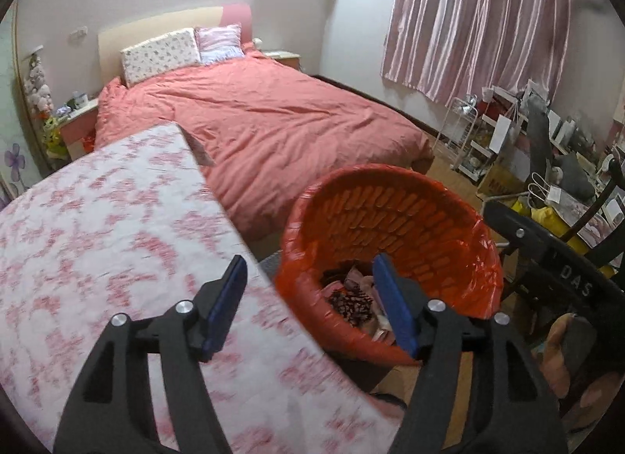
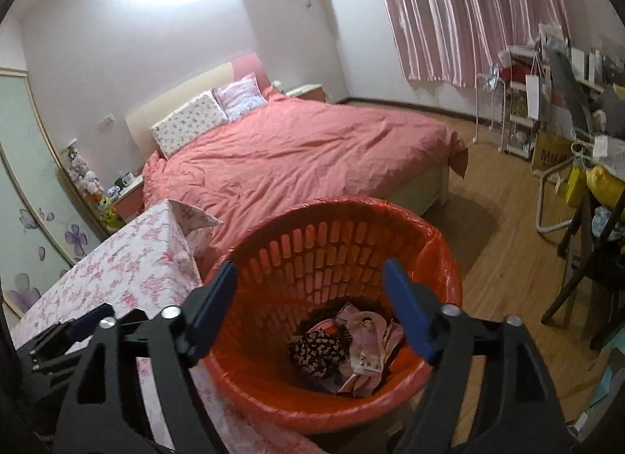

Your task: Collect trash

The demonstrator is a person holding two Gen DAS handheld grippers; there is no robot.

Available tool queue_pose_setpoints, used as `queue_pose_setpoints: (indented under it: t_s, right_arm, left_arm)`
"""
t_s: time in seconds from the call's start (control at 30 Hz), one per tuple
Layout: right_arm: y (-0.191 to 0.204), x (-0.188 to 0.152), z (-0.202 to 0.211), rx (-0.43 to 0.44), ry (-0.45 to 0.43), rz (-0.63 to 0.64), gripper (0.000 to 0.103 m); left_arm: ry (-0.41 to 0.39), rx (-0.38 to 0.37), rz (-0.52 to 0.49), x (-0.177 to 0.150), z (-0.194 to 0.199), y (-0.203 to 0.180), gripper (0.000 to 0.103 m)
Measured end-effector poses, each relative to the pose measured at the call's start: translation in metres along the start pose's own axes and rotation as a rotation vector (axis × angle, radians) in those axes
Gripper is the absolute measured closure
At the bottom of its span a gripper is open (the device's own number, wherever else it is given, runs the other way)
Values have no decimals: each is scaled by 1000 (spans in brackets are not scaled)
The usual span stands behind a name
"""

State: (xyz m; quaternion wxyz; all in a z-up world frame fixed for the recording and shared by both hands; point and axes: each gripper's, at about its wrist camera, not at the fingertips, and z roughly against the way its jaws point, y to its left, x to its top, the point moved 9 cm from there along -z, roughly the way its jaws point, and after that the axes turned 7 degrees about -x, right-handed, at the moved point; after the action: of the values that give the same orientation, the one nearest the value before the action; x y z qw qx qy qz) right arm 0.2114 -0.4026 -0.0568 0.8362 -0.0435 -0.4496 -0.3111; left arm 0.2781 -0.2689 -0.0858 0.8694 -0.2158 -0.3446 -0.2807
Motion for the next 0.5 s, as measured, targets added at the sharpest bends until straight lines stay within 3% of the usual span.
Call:
queue_pose_setpoints:
  t_s: [0.23, 0.37, 0.5]
  right_arm:
    - [26, 0, 64, -39, -143, 81, 4]
    - [44, -10, 107, -99, -241, 162, 3]
    - [53, -23, 137, -123, -298, 200, 2]
  left_arm:
    - [-109, 86, 26, -23, 83, 34, 20]
    - [-164, 166, 77, -48, 132, 61, 8]
    - [-202, 260, 131, -79, 177, 84, 4]
